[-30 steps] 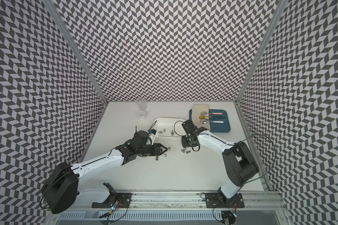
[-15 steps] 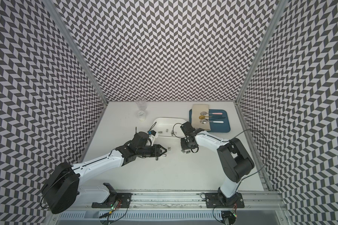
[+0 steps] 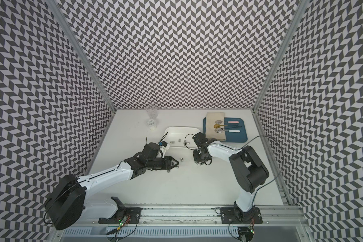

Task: Put the socket on the desktop into the storage box
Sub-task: Pick up the socket head at the center of the board.

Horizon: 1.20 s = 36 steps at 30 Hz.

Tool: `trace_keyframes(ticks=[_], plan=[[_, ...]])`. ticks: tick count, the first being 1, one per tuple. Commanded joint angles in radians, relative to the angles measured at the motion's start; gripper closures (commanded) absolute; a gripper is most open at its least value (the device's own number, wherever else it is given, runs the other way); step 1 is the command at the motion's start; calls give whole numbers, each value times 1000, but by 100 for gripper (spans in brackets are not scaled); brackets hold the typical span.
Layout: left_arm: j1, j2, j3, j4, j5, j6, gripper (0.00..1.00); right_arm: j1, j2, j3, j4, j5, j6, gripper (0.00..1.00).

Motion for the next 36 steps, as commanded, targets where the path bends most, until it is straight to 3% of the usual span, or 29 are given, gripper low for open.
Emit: trace_keyframes(ticks=[1, 17, 26, 36], plan=[[-4, -7, -12, 18, -10, 3, 50, 5, 19, -12, 33, 0, -1, 75], [44, -71, -25, -26, -46, 4, 50, 4, -86, 30, -14, 14, 1, 82], [123, -143, -48, -67, -57, 3, 50, 4, -157, 79, -51, -10, -2, 82], [216, -227, -70, -127, -71, 10, 50, 7, -127, 205, -94, -13, -13, 81]])
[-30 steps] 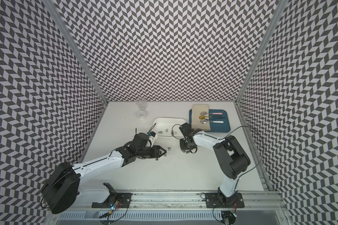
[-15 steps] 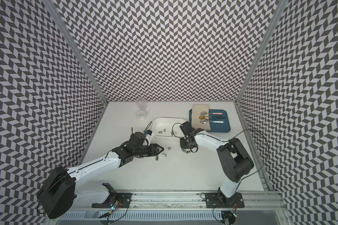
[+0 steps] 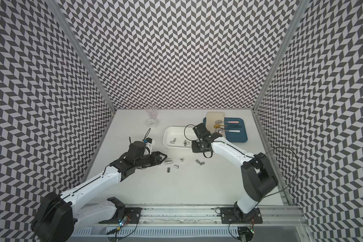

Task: Put the socket on the desktop into the storage box
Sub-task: Pick up the socket head at the center of the board, then place the socket head in the storage box.

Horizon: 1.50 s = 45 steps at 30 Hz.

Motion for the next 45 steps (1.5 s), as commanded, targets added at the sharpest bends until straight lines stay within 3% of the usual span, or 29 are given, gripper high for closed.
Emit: trace_keyframes(ticks=[1, 19, 39, 45], plan=[[30, -35, -15, -38, -12, 15, 50, 5, 10, 63, -6, -2, -13, 81], [222, -109, -33, -108, 35, 58, 50, 5, 266, 348, -38, -39, -23, 82], [280, -104, -60, -111, 49, 68, 50, 18, 559, 592, -53, -103, 1, 82], [283, -98, -63, -110, 41, 68, 50, 22, 569, 603, -56, -103, 7, 71]])
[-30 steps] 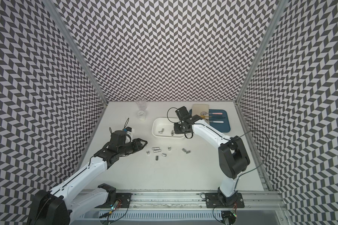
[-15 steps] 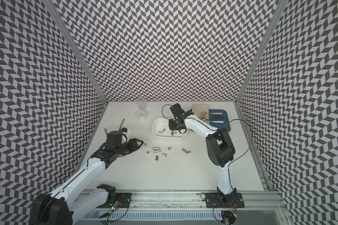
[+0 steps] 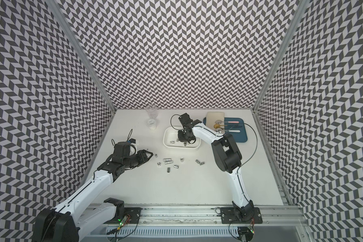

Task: Put the socket on the desktop into the storage box
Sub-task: Place the socket head in the storage box.

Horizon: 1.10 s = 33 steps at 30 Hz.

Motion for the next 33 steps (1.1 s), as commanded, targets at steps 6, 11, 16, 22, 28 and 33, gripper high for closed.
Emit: trace_keyframes(ticks=[6, 11, 16, 22, 28, 33], plan=[[9, 8, -13, -2, 1, 22, 50, 9, -51, 6, 12, 2, 1, 66], [9, 17, -9, -5, -6, 26, 50, 12, -135, -55, 34, 3, -1, 66], [8, 43, 16, -23, -12, 44, 50, 21, -268, -195, 104, -11, -16, 66], [9, 108, 65, -53, -33, 71, 50, 42, -458, -424, 252, -81, -55, 65], [9, 193, 131, -77, -54, 92, 50, 89, -652, -654, 415, -121, -95, 64], [9, 261, 168, -79, -66, 110, 50, 141, -785, -781, 501, -137, -125, 59]])
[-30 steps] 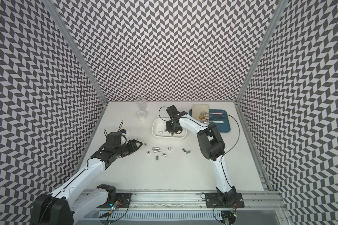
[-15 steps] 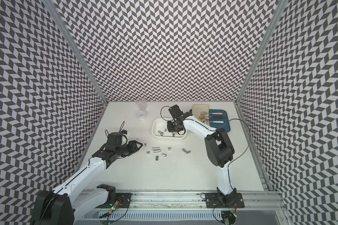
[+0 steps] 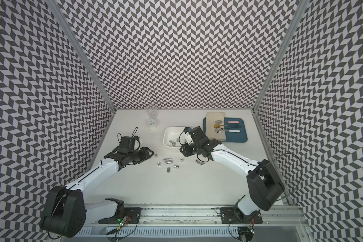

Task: Put the socket on the desktop into the storage box
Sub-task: Place the socket head in the storage box, then pick up the socket head at the center of the board.

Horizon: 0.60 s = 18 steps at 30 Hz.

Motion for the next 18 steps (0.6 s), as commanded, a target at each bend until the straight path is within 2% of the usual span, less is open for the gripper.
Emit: trace_keyframes(ticks=[1, 7, 18], plan=[[7, 35, 39, -19, -24, 31, 50, 42, -95, -55, 144, -16, -40, 57], [2, 102, 75, -13, -28, 39, 49, 95, -179, -136, 179, -14, -41, 55], [-43, 242, 165, -59, -92, 69, 54, 167, -234, -204, 174, 37, -21, 55]])
